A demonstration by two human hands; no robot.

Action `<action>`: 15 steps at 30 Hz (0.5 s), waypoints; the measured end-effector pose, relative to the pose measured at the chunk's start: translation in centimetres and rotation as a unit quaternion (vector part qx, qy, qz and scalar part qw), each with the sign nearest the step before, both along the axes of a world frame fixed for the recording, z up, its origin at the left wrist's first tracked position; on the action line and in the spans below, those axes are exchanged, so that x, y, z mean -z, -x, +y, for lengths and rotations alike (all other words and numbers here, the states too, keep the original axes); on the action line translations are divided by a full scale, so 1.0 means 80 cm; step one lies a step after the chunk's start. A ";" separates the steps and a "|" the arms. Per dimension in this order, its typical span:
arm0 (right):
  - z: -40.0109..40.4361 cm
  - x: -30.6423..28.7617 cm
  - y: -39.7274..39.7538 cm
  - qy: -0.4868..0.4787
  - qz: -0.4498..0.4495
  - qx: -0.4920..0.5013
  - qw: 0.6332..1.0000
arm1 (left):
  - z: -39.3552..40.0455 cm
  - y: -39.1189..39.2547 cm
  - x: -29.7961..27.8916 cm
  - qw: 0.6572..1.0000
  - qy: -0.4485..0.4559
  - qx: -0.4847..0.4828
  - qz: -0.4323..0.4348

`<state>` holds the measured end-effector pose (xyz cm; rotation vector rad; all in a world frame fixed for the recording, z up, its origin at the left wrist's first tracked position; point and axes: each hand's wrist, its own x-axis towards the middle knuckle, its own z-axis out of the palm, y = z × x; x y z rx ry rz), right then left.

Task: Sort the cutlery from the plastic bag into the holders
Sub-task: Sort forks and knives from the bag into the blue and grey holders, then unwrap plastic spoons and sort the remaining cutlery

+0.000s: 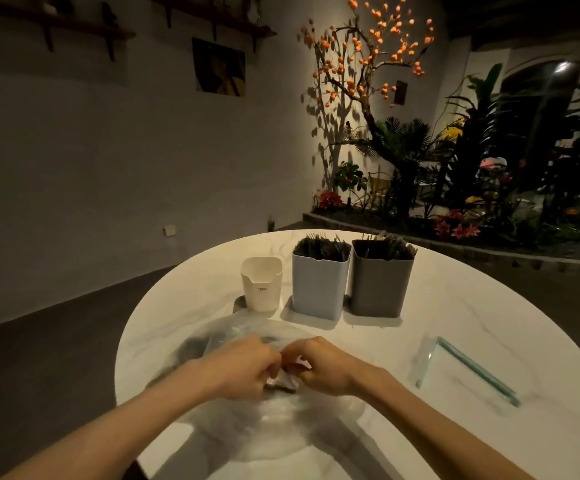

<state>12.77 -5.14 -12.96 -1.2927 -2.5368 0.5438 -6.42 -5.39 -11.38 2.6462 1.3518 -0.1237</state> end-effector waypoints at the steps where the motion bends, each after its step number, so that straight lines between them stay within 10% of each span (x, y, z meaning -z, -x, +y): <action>1: -0.001 0.003 0.001 -0.009 0.008 0.008 1.000 | -0.002 0.007 0.002 0.998 -0.044 -0.016 0.044; 9: 0.022 -0.032 0.020 -0.021 -0.139 0.029 0.990 | -0.018 0.033 -0.042 0.963 -0.082 -0.077 0.245; 15: 0.005 -0.061 0.060 -0.158 -0.280 0.098 0.942 | -0.016 0.053 -0.056 0.970 -0.129 -0.088 0.188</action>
